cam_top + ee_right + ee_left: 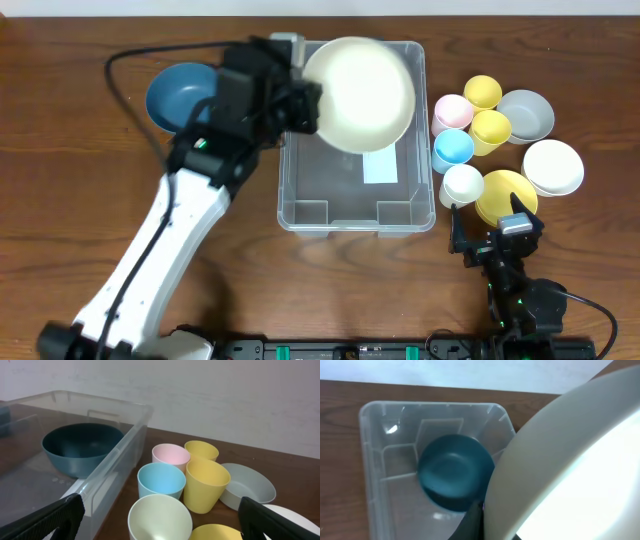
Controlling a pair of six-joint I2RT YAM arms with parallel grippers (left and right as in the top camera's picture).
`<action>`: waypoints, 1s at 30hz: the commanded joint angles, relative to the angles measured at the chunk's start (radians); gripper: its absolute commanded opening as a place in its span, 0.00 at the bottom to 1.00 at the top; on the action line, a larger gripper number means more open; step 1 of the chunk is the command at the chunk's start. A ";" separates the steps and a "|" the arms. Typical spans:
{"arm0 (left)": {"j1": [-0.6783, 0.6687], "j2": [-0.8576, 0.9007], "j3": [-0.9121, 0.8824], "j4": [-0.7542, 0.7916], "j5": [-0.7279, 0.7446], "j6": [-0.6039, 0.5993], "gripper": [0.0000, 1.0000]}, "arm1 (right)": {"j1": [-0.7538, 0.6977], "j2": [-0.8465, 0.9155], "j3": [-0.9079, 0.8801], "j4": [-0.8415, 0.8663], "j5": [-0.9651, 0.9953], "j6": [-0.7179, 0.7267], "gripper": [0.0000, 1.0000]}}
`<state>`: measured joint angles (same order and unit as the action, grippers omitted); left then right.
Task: Pack container
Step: 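Carry the cream bowl and set it inside the teal bowl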
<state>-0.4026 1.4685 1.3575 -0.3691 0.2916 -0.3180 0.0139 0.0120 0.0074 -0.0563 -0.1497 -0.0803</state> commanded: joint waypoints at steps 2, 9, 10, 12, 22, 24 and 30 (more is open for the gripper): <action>-0.033 0.097 0.154 0.006 -0.145 -0.013 0.06 | -0.007 -0.006 -0.002 -0.004 -0.008 0.004 0.99; -0.047 0.219 0.224 0.005 -0.248 -0.009 0.06 | -0.007 -0.006 -0.002 -0.004 -0.008 0.004 0.99; -0.047 0.237 0.224 0.004 -0.253 -0.008 0.06 | -0.007 -0.006 -0.002 -0.004 -0.008 0.004 0.99; -0.047 0.272 0.224 0.006 -0.252 -0.009 0.06 | -0.007 -0.006 -0.002 -0.004 -0.008 0.004 0.99; -0.047 0.402 0.224 0.026 -0.252 -0.009 0.06 | -0.007 -0.006 -0.002 -0.004 -0.008 0.004 0.99; -0.047 0.411 0.222 0.008 -0.252 -0.009 0.06 | -0.007 -0.006 -0.002 -0.004 -0.008 0.004 0.99; -0.047 0.450 0.219 -0.039 -0.259 -0.005 0.06 | -0.007 -0.006 -0.002 -0.004 -0.008 0.004 0.99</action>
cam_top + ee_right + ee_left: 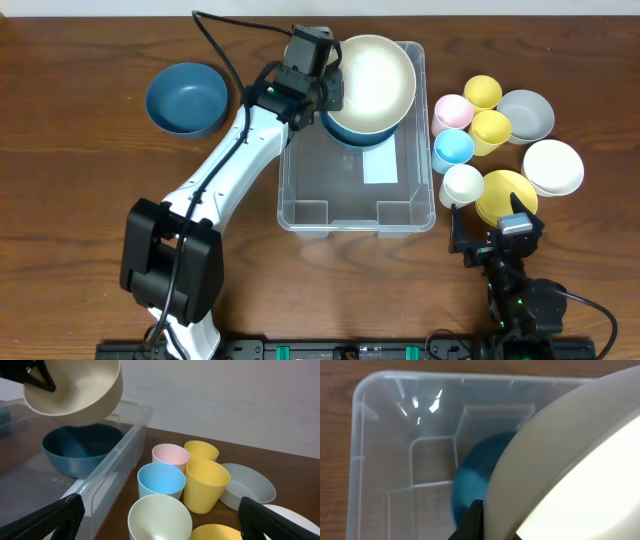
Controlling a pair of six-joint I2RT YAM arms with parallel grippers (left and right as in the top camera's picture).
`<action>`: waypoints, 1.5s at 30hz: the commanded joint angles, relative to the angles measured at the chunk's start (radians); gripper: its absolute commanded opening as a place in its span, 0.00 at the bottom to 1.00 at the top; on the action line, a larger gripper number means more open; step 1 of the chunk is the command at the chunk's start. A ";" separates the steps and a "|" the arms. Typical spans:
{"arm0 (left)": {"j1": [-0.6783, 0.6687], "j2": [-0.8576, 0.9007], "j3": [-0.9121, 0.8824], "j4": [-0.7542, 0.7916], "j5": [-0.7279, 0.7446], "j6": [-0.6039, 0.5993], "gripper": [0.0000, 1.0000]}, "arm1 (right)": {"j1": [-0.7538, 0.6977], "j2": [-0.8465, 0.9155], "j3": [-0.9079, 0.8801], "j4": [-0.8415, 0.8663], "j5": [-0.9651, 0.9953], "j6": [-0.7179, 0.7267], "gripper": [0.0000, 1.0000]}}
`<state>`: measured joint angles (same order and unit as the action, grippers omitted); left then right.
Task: Pack container
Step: 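Carry the cream bowl and set it inside the teal bowl, then reach the left gripper to the back teal bowl and grasp it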
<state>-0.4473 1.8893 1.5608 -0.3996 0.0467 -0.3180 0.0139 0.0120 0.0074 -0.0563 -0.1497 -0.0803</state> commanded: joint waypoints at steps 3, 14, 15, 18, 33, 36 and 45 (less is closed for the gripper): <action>-0.002 0.055 0.016 -0.014 -0.014 -0.005 0.06 | -0.007 -0.006 -0.002 -0.004 -0.008 0.004 0.99; -0.002 0.047 0.019 0.004 -0.014 -0.005 0.43 | -0.007 -0.006 -0.002 -0.004 -0.008 0.004 0.99; 0.000 0.032 0.020 0.005 -0.014 -0.005 0.44 | -0.007 -0.006 -0.002 -0.004 -0.008 0.004 0.99; 0.009 -0.021 0.027 0.005 -0.014 -0.005 0.44 | -0.007 -0.006 -0.002 -0.004 -0.008 0.004 0.99; 0.175 -0.400 0.027 -0.257 -0.331 0.059 0.67 | -0.007 -0.006 -0.002 -0.004 -0.008 0.004 0.99; 0.235 -0.422 0.027 -0.324 -0.397 0.059 0.98 | -0.007 -0.006 -0.002 -0.004 -0.008 0.004 0.99; 0.370 -0.404 -0.008 -0.388 -0.397 0.051 0.98 | -0.007 -0.006 -0.002 -0.004 -0.008 0.004 0.99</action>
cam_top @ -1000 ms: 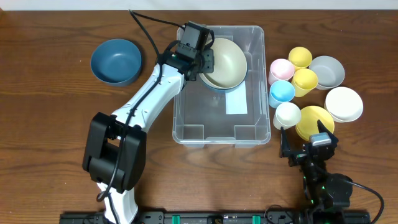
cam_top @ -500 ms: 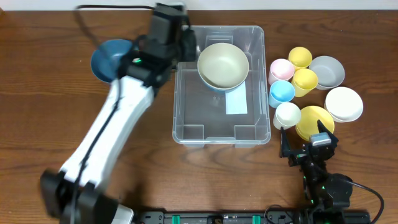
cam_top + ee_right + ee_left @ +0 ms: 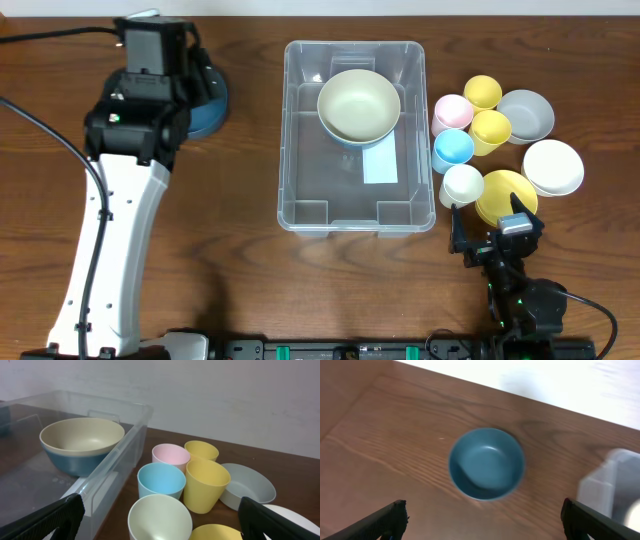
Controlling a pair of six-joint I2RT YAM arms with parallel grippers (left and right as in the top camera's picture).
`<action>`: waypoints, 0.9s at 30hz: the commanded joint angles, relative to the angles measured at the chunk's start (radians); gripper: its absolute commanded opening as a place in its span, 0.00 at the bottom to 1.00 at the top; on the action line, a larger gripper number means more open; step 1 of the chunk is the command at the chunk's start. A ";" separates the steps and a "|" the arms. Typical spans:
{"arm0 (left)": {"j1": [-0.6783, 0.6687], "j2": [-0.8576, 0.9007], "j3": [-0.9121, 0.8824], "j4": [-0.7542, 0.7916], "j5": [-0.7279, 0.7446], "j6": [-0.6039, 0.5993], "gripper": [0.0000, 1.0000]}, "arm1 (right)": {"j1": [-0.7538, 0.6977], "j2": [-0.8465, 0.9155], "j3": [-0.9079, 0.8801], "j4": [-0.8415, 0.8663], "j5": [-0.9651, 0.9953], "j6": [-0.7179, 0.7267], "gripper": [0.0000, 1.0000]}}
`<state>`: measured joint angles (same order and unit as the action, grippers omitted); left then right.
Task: Pack container
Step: 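Reach the left gripper to the back teal bowl and grasp it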
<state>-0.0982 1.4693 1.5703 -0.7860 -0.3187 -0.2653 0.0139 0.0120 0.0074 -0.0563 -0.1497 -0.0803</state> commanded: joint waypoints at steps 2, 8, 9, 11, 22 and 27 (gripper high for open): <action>0.040 0.032 -0.023 -0.003 -0.031 -0.029 0.98 | -0.007 -0.006 -0.002 -0.004 -0.008 0.004 0.99; 0.130 0.117 -0.024 -0.062 0.005 -0.286 0.98 | -0.007 -0.006 -0.002 -0.004 -0.008 0.004 0.99; 0.145 0.133 -0.024 -0.063 0.042 -0.291 0.98 | -0.007 -0.006 -0.002 -0.004 -0.008 0.004 0.99; 0.178 0.172 -0.024 -0.062 0.138 -0.291 0.98 | -0.007 -0.006 -0.002 -0.004 -0.008 0.004 0.99; 0.320 0.422 -0.024 -0.062 0.476 -0.296 0.98 | -0.007 -0.006 -0.002 -0.004 -0.008 0.004 0.99; 0.329 0.494 -0.024 -0.037 0.477 -0.298 0.98 | -0.007 -0.006 -0.002 -0.004 -0.008 0.004 0.99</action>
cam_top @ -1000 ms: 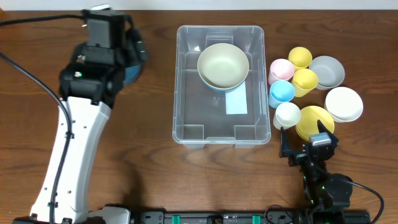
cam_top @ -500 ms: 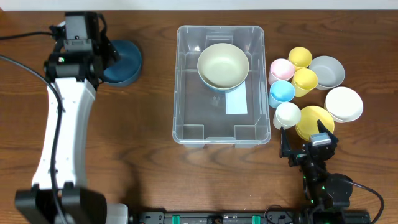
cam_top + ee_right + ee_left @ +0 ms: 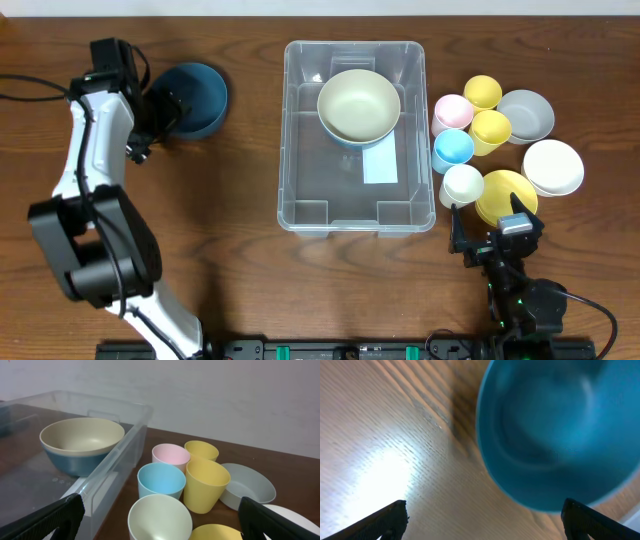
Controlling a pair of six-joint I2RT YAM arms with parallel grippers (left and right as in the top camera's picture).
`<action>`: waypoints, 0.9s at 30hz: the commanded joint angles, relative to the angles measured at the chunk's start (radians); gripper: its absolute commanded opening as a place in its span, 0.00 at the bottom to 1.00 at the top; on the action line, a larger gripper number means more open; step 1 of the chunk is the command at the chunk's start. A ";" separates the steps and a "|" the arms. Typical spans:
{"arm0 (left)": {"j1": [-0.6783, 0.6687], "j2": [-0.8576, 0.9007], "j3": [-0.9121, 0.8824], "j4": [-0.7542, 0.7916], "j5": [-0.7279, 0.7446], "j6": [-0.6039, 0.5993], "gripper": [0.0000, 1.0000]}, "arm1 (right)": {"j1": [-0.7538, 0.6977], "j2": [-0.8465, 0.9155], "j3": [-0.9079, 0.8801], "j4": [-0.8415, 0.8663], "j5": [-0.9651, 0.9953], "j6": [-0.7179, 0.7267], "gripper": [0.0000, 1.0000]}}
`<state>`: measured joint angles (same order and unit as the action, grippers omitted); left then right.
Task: Pack container
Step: 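Reach the left gripper to the back teal bowl and grasp it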
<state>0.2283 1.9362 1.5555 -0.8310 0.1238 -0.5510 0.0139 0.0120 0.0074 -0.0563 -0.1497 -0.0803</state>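
Observation:
A clear plastic container [image 3: 300,190] stands mid-table. In its far half a cream bowl [image 3: 359,103] sits nested in a blue bowl [image 3: 70,462]. A second blue bowl [image 3: 202,95] rests on the table to the left. My left gripper [image 3: 164,108] is open at that bowl's left rim; in the left wrist view the bowl [image 3: 555,435] fills the upper right, and the left gripper [image 3: 482,522] has bare wood between its fingertips. My right gripper [image 3: 496,240] stands open near the front edge, behind the cups.
Right of the container stand pink [image 3: 452,110], blue [image 3: 453,148], white [image 3: 462,185] and two yellow [image 3: 486,112] cups. A grey bowl [image 3: 526,114], a white bowl [image 3: 553,166] and a yellow dish [image 3: 508,196] are beside them. A white label [image 3: 380,166] lies on the container floor.
My left gripper, which was well above the left blue bowl with the whole bowl in its view, is now low at the bowl's left rim, still open. The right arm is unchanged.
My left gripper held the cream bowl over the container, where a blue bowl lay. Then it was lower, over that bowl. Later the cream bowl sat nested in it, and my left gripper was open above the second blue bowl, where it now sits close.

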 commanded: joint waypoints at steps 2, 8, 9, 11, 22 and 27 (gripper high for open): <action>0.002 0.043 -0.009 0.021 0.043 -0.011 0.98 | -0.007 -0.006 -0.002 -0.004 -0.008 0.004 0.99; 0.002 0.068 -0.009 0.040 0.060 -0.035 0.99 | -0.007 -0.006 -0.002 -0.004 -0.008 0.004 0.99; 0.002 0.072 -0.009 0.040 0.060 -0.046 0.99 | -0.007 -0.006 -0.002 -0.004 -0.008 0.004 0.99; 0.003 0.083 -0.009 0.040 0.060 -0.063 0.99 | -0.007 -0.006 -0.002 -0.004 -0.008 0.004 0.99; 0.002 0.090 -0.009 0.084 0.059 -0.166 0.85 | -0.007 -0.006 -0.002 -0.004 -0.008 0.004 0.99; 0.003 0.090 -0.015 0.097 0.058 -0.171 0.75 | -0.007 -0.006 -0.002 -0.004 -0.008 0.004 0.99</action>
<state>0.2283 2.0125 1.5524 -0.7364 0.1810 -0.7071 0.0139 0.0120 0.0074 -0.0563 -0.1501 -0.0803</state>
